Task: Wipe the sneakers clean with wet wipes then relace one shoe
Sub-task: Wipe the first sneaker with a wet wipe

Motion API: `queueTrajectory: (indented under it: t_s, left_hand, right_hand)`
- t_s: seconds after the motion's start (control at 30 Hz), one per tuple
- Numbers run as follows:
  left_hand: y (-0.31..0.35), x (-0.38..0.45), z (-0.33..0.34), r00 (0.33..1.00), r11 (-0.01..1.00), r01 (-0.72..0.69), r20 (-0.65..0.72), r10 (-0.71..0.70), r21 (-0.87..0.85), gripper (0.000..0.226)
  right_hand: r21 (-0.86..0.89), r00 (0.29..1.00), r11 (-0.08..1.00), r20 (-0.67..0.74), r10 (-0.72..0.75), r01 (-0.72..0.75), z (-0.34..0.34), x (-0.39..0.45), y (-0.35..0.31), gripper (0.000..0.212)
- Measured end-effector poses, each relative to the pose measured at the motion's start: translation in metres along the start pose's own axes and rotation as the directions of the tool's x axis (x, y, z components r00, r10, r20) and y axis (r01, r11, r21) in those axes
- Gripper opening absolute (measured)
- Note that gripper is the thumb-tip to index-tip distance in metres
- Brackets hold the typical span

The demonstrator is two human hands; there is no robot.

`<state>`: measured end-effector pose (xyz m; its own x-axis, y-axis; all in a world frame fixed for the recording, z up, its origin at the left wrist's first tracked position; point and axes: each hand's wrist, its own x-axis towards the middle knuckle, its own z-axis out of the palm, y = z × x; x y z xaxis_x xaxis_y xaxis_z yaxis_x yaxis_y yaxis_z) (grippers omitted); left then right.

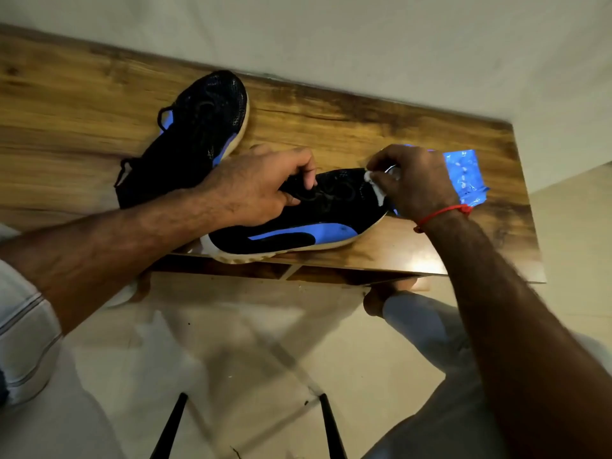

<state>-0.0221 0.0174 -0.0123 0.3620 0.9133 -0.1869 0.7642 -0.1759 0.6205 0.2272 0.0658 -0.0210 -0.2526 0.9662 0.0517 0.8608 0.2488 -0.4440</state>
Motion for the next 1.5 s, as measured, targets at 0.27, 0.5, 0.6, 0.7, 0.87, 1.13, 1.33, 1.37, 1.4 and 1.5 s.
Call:
queueTrajectory:
  t_s: [0.27,0.5,0.6,0.7,0.87,1.13,1.33,1.37,1.4,1.5]
  left_hand:
    - [-0.003,0.001,0.003,1.0,0.994,-0.007,0.027,0.004,0.106,0.036]
    - [-0.004,0.002,0.006,1.0,0.991,-0.004,0.017,0.002,0.134,0.038]
    - [-0.005,0.003,0.005,1.0,0.992,-0.001,0.016,-0.001,0.13,0.038]
    - [-0.008,0.004,0.006,1.0,0.992,0.013,0.013,-0.014,0.127,0.035]
    - [-0.007,0.004,0.007,1.0,0.991,0.0,0.017,-0.002,0.137,0.035]
    - [-0.007,0.003,0.008,1.0,0.989,0.01,0.015,-0.013,0.146,0.033]
    - [-0.007,0.004,0.007,0.999,0.99,0.03,0.008,-0.031,0.141,0.032]
    - [-0.007,0.004,0.008,0.999,0.989,0.032,0.012,-0.034,0.147,0.032]
    - [-0.006,0.004,0.008,0.999,0.988,0.029,0.015,-0.031,0.151,0.033]
    - [-0.005,0.003,0.006,1.0,0.99,0.022,0.016,-0.025,0.139,0.034]
  right_hand:
    - [-0.117,0.999,0.993,0.033,-0.015,0.018,-0.002,-0.014,0.002,0.006]
    - [-0.106,0.983,0.981,0.097,-0.154,0.164,0.022,-0.019,-0.014,0.016]
    - [-0.122,0.997,0.992,-0.082,0.002,-0.012,0.001,-0.007,0.003,0.007]
    - [-0.129,0.997,0.991,-0.063,-0.04,0.032,0.006,-0.008,-0.004,0.009]
    - [-0.158,1.0,0.987,0.013,-0.019,0.02,0.018,-0.004,-0.006,0.013]
    - [-0.19,0.993,0.978,0.097,-0.066,0.084,0.027,-0.008,-0.013,0.019]
    - [-0.182,0.997,0.981,0.041,-0.061,0.067,0.018,-0.005,-0.009,0.015]
    - [-0.151,0.991,0.983,0.104,-0.089,0.104,0.023,-0.008,-0.012,0.017]
    - [-0.118,0.986,0.988,0.144,-0.083,0.1,0.024,-0.009,-0.013,0.016]
    - [-0.005,0.996,0.998,0.071,0.059,-0.058,0.001,0.0,-0.003,0.011]
